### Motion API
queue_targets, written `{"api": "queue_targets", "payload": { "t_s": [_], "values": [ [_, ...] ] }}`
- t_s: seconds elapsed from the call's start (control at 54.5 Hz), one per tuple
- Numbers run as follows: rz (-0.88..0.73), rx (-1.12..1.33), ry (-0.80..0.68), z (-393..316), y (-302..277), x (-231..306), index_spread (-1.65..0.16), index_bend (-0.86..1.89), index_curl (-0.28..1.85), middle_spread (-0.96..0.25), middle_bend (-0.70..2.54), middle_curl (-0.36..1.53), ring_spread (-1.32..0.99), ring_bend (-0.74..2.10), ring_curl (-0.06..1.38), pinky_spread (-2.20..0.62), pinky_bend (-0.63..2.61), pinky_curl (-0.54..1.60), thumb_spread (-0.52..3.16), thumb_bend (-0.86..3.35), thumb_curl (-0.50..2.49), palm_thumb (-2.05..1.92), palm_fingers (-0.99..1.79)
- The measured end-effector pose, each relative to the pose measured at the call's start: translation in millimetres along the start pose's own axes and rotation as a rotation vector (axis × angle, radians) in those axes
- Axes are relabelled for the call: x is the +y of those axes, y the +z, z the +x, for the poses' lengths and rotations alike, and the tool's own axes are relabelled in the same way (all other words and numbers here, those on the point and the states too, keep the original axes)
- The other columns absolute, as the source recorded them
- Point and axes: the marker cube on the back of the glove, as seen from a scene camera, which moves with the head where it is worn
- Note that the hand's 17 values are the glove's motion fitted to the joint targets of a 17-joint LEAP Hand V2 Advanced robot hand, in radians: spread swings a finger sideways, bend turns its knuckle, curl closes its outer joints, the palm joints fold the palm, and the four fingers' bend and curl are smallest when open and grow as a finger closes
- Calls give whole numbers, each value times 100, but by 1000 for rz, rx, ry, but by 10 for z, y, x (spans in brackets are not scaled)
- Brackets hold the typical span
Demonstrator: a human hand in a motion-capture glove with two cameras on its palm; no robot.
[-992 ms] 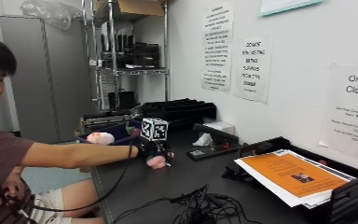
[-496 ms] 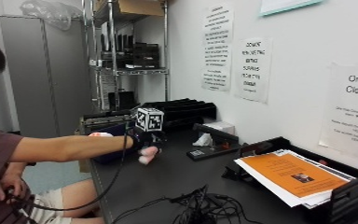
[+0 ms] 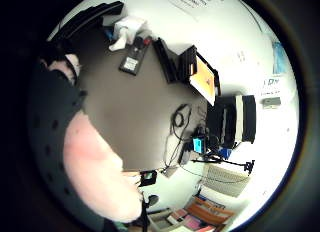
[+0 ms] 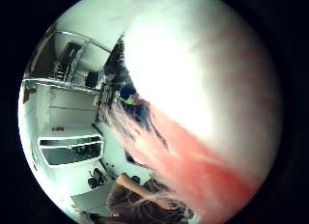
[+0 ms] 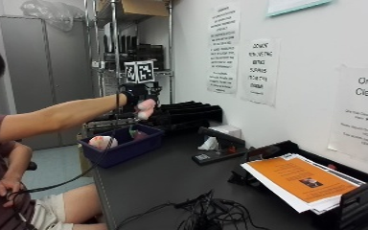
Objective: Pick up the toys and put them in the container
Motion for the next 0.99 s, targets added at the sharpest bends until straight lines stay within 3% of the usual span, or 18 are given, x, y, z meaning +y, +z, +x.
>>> {"api": "queue_targets", "payload": {
  "t_s": [0.404,0.588,0.679,0.735,0.826,0.863,0.881,0.9,0.992],
  "values": [
    [-19,52,-281,-1654,-155,-67,-50,57,113,-29,96,88,-34,142,70,-37,113,52,62,-2,86,62,75],
    [11,-37,-385,-1859,-55,28,-52,53,121,-29,95,92,-34,143,70,-37,114,51,62,-2,89,61,73],
    [-73,-68,-377,-1863,20,78,-52,50,125,-29,94,93,-34,143,70,-36,113,51,62,-2,89,59,70],
    [-201,-37,-353,-1863,91,126,-52,45,126,-29,91,93,-33,145,70,-35,112,51,64,-2,89,58,62],
    [-482,45,-276,-1825,215,233,-49,26,121,-29,84,91,-32,137,70,-30,108,52,87,-6,82,42,23],
    [-556,59,-276,-1834,245,263,-45,7,112,-24,62,84,-27,119,66,-22,123,56,95,-9,76,31,-25],
    [-570,60,-280,-1839,252,272,-44,6,110,-24,59,82,-26,116,65,-20,125,54,98,-8,74,29,-24],
    [-571,59,-283,-1839,252,279,-41,-2,103,-18,46,77,-21,100,60,-16,132,54,100,-11,70,22,-52],
    [-478,26,-272,-1817,191,278,-32,-6,83,-6,23,66,-9,66,47,-5,134,50,105,-8,61,7,-61]
  ]
}}
